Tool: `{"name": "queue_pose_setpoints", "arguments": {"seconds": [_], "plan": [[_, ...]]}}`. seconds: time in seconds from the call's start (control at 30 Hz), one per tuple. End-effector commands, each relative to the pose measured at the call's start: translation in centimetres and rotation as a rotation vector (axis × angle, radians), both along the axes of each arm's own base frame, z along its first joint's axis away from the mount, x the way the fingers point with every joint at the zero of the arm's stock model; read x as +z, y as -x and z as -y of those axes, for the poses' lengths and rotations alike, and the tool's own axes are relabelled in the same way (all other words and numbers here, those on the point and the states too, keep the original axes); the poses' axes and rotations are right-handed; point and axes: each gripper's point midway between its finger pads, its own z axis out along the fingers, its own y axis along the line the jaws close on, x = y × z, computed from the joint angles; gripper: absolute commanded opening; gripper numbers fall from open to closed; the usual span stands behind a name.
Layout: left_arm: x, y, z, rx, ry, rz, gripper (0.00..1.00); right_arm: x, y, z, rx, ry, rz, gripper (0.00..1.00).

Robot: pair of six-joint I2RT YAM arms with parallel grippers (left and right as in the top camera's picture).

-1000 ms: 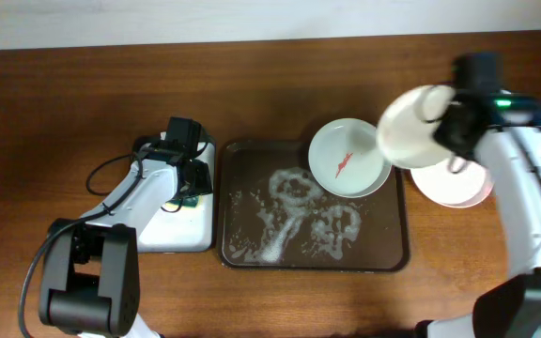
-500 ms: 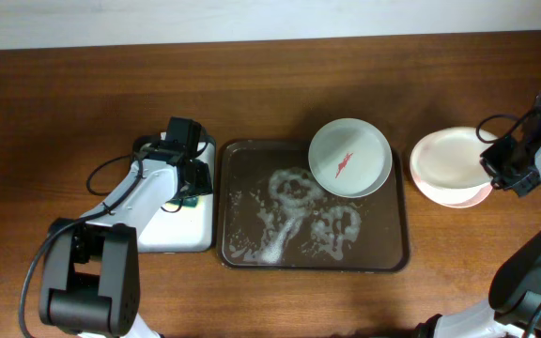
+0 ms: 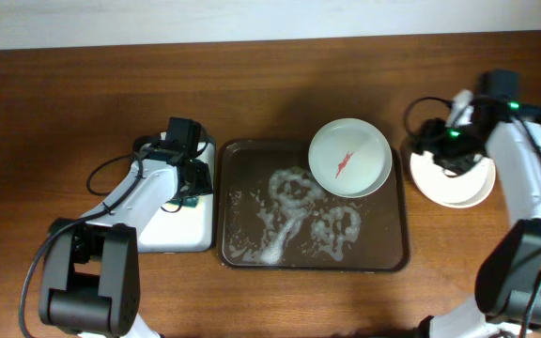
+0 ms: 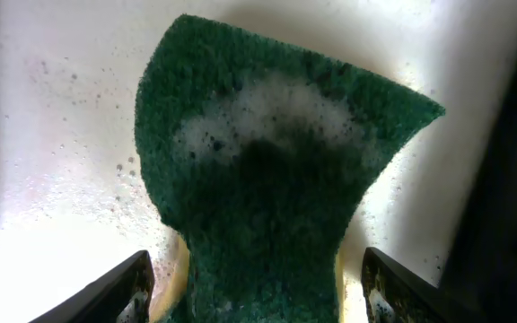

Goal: Clean dirty plates on tray and stack at the side
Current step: 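Move the right gripper to the last plate and grip its rim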

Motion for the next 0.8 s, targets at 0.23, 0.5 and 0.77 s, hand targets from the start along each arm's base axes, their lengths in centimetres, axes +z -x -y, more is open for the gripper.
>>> {"name": "queue_pose_setpoints", "arguments": {"seconds": [0.23,0.5,0.77], "plan": [[-0.7,0.4,-0.1,-0.002,0.002,-0.021,0.72,-5.2,-3.3,-3.4,0.223,0.108,0.028,0.56],[-0.7,0.4,-0.1,-0.002,0.002,-0.021,0.72,-9.3,-2.9,-4.8,0.252,0.072,-0.056,0.44],[-0.7,0.4,-0.1,-0.002,0.002,-0.02,0.73,-9.4,-1.2,-8.3,0.319,-0.024,-0.111,0.04]]}}
